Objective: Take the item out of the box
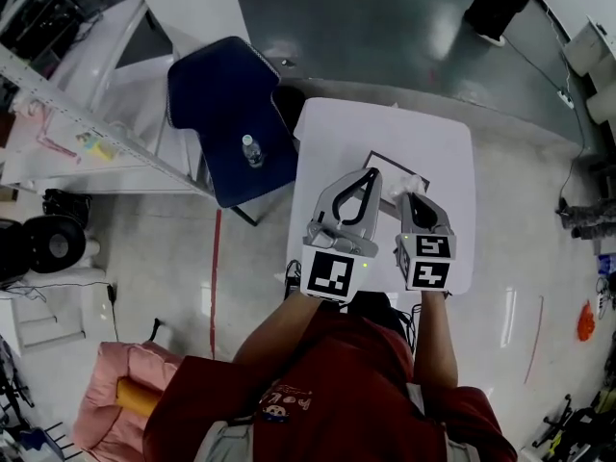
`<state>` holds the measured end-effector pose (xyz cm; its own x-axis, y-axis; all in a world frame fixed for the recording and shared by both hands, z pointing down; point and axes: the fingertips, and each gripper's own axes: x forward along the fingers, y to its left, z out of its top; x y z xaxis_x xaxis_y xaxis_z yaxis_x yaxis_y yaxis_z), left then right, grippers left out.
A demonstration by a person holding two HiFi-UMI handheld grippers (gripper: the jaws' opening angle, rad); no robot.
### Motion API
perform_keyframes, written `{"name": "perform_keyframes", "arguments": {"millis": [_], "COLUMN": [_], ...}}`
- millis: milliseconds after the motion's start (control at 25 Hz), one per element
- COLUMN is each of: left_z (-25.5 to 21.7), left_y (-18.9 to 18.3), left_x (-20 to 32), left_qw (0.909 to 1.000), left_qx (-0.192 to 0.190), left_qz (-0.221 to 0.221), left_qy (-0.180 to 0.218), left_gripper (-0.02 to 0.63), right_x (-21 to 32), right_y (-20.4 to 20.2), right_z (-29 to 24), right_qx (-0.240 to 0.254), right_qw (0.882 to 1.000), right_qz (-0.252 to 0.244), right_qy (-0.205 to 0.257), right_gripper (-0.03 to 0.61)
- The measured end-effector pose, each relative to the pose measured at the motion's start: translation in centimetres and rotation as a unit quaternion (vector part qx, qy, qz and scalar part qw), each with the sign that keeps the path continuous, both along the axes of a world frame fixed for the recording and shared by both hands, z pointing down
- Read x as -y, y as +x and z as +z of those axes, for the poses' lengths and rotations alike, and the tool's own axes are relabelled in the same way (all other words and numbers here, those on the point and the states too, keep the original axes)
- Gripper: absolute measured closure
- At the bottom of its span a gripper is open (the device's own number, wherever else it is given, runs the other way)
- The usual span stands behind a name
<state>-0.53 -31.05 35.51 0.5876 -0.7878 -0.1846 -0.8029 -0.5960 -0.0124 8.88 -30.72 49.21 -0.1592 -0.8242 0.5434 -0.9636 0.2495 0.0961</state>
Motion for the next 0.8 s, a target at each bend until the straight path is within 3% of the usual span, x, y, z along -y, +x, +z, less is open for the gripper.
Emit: {"name": "perform_keyframes", "arguments": {"millis": [320,800], "left_z": [-1.8,-3.5], "left_y": [3.3,6.1], "left_x": [-1.6,-2.8], "left_qw": [0.9998,0.9985], "left_qx": [0.006,0.024], "left_qz": [-0.009,-0.046], "left_qy": [0.014,0.015], "left_gripper": [0.612,0.612], "right_x": [-2.1,-2.7], "right_y": [2.7,6.0], "right_z": [-4.4,-10.9], "right_qx": [0.034,0.082], "right_qw": [0.998,0.986], "right_qz": [-0.01,-0.034], "right_qy": [0.054,0.143], "right_gripper": [0.573,0.574]}}
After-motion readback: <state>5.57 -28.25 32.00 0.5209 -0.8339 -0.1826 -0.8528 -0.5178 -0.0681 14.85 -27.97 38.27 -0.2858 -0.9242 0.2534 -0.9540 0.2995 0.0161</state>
